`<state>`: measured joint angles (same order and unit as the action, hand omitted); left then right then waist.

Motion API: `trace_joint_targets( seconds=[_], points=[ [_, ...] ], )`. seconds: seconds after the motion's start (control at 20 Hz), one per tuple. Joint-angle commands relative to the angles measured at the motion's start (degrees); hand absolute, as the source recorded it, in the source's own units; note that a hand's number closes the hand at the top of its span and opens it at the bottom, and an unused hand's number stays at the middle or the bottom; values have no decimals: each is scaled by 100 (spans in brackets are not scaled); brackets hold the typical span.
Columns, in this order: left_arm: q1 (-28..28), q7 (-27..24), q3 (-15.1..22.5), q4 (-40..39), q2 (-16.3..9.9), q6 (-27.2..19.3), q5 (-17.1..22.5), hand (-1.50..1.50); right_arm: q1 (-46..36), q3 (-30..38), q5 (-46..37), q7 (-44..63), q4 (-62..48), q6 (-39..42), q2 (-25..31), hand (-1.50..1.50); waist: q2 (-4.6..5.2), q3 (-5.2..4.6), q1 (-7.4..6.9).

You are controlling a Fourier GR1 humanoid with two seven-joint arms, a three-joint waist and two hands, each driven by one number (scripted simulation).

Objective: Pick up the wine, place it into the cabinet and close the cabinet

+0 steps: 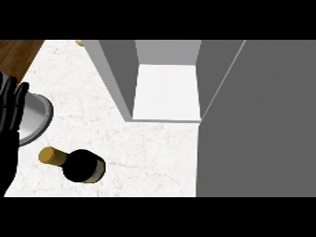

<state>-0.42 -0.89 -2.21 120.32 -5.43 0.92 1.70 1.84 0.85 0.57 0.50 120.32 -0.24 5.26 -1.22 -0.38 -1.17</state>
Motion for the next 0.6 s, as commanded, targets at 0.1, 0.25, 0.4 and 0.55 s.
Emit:
trace_joint_targets(
  seconds=[0.1, 0.25, 0.4, 0.55],
  points=[
    [520, -260, 484, 524, 44, 354, -134, -150, 239, -263, -200, 343, 649, 34, -15, -150, 109, 38, 113],
    [906, -275, 858, 1119, -179, 815, -46, -150, 872, -788, -580, 456, 1291, -81, -215, -150, 88, 35, 121],
    [1202, 434, 1485, 777, 497, 736, 995, -150, 775, -1002, 539, 731, 1104, 706, 20, -150, 93, 37, 115],
    [1864, 497, 1955, 1356, 490, 690, 818, -150, 1060, -1091, 721, 1268, 1883, 715, 115, -150, 87, 37, 109]
  ],
)
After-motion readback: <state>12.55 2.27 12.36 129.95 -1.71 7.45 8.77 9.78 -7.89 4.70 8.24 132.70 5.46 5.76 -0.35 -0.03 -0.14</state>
